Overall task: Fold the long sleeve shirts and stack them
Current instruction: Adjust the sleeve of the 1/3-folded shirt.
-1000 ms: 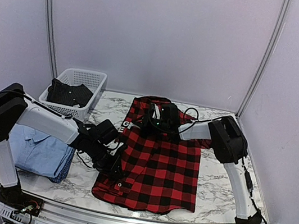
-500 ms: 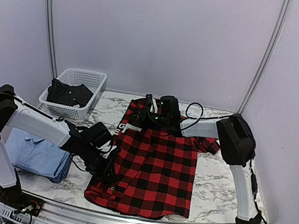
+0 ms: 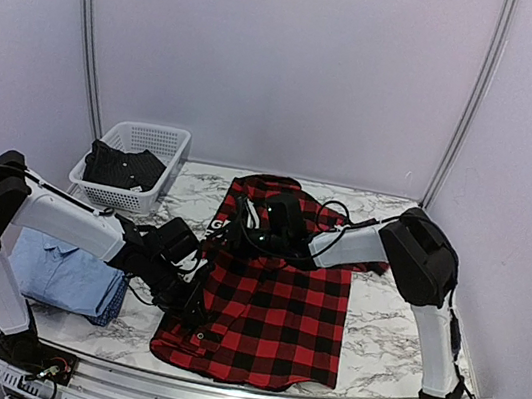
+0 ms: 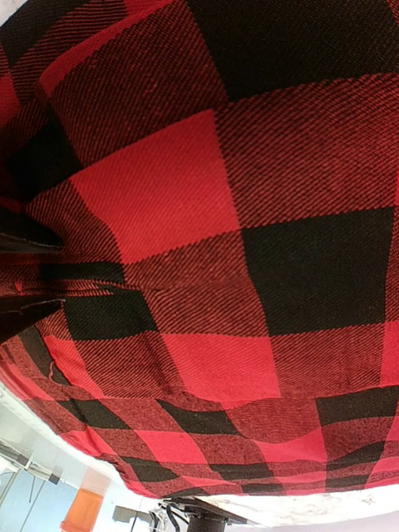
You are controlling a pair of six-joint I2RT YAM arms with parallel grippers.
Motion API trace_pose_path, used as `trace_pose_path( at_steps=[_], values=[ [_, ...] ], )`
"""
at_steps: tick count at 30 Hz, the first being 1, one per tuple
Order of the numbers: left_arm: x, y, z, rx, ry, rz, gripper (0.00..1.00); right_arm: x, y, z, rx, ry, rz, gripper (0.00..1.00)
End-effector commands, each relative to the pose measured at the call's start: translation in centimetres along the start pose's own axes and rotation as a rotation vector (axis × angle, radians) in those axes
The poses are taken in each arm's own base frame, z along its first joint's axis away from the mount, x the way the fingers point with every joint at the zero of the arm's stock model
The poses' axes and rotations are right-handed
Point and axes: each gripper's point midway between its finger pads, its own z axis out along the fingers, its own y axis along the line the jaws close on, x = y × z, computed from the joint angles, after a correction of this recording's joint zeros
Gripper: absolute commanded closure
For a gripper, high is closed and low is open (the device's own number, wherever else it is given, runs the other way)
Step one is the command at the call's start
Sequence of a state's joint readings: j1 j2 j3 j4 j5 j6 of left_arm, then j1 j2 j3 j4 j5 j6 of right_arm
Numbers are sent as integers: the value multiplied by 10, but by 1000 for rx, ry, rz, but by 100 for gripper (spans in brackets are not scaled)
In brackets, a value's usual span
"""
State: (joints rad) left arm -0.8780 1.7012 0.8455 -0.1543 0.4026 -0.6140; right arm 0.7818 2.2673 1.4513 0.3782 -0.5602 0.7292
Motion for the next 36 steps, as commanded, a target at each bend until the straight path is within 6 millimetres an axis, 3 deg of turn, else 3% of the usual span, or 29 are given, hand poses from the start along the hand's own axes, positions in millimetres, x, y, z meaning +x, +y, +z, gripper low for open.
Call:
trace_pose_path(
  at_steps=[1,7,14,19,23,26,32,36],
  values=[
    [36,27,2,-91,112,-54,80,-21,-31,-6,28,-51,24,64],
    [39,30,3,-100,114,-60,80,-31,-69,-22,68,-80,72,64],
    [39,31,6,-102,123,-62,80,-36,-62,-44,66,-98,50,62],
    [37,30,6,-100,122,-61,80,-17,-55,-64,77,-90,54,62],
    [36,29,8,-101,124,-60,80,2,-71,-75,127,-79,80,62],
    [34,28,9,-99,125,-60,80,6,-79,-79,131,-82,102,62],
    [26,22,5,-97,103,-45,79,-19,-69,-101,189,-119,39,62],
    [15,16,-2,-101,71,-16,77,-45,-62,-140,287,-180,-5,61]
  ],
)
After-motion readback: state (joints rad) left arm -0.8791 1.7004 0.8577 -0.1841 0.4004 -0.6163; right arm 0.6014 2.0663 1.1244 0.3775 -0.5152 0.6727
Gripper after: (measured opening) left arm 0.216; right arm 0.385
